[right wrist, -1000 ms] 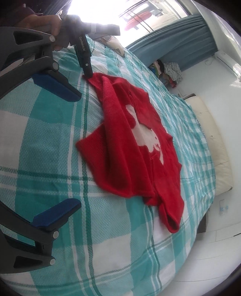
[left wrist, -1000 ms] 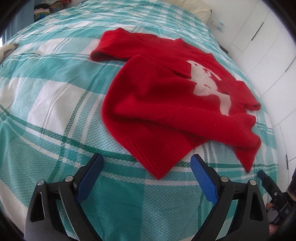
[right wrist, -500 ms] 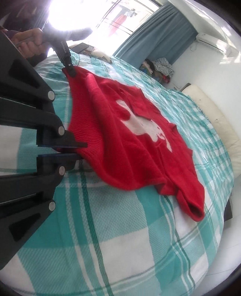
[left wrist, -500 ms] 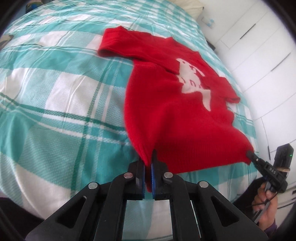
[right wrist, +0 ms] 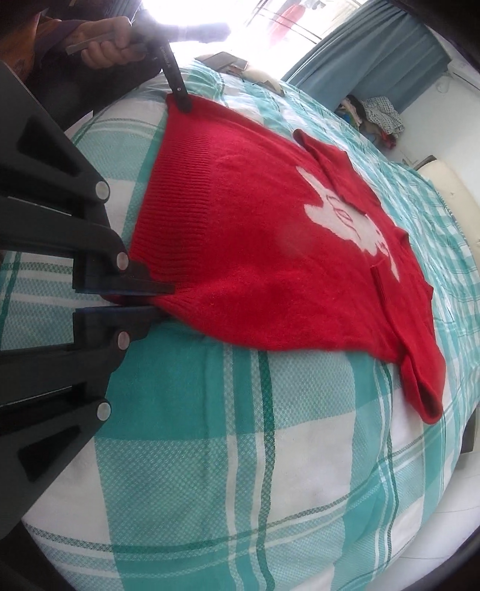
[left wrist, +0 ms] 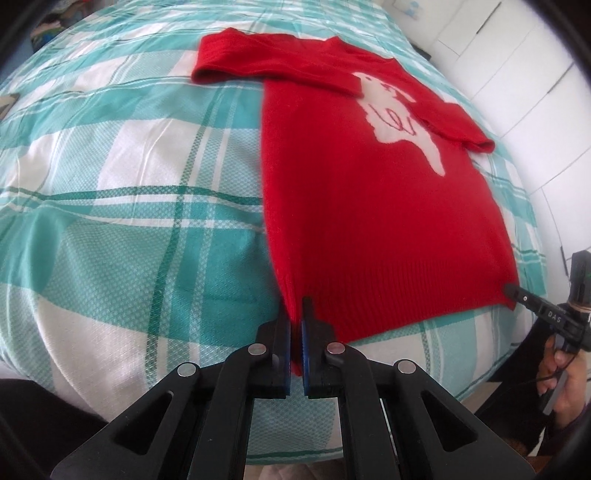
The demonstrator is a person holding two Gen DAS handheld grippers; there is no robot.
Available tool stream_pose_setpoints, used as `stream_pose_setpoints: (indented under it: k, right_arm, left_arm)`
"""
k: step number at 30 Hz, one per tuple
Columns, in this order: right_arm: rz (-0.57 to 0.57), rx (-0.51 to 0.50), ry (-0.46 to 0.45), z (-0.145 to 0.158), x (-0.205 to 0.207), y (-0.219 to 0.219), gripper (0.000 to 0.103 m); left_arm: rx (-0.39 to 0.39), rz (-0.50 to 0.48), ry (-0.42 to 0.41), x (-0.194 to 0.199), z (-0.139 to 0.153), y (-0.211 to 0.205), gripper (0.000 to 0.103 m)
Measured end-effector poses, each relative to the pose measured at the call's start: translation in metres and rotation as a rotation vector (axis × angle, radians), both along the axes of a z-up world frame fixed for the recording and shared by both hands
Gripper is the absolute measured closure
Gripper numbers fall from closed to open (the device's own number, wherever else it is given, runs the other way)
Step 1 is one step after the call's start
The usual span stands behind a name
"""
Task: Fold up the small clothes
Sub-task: 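Grasp the sweater hem with the left gripper while the right gripper grasps the hem, pull flat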
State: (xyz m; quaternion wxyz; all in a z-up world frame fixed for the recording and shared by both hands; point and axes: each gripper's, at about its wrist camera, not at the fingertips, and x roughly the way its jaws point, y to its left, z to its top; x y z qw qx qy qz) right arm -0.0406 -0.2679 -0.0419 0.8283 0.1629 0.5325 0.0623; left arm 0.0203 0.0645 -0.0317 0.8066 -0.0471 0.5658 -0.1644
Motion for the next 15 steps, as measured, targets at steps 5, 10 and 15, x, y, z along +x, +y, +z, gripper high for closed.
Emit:
stream_pose_setpoints:
  k: [5, 10, 15]
  right_arm:
    - [-0.007, -0.067, 0.05, -0.001, -0.011, -0.001, 0.1]
    - [-0.025, -0.089, 0.075, -0.022, -0.006, -0.003, 0.101]
    - [-0.027, -0.099, 0.059, -0.025, -0.007, -0.002, 0.101]
  left_arm:
    - [0.036, 0.001, -0.004, -0.005, -0.003, -0.001, 0.101]
    - [0.099, 0.001, 0.01, 0.002, -0.019, -0.01, 0.101]
    - [0.174, 0.002, -0.025, 0.003, -0.025, -0.023, 0.098]
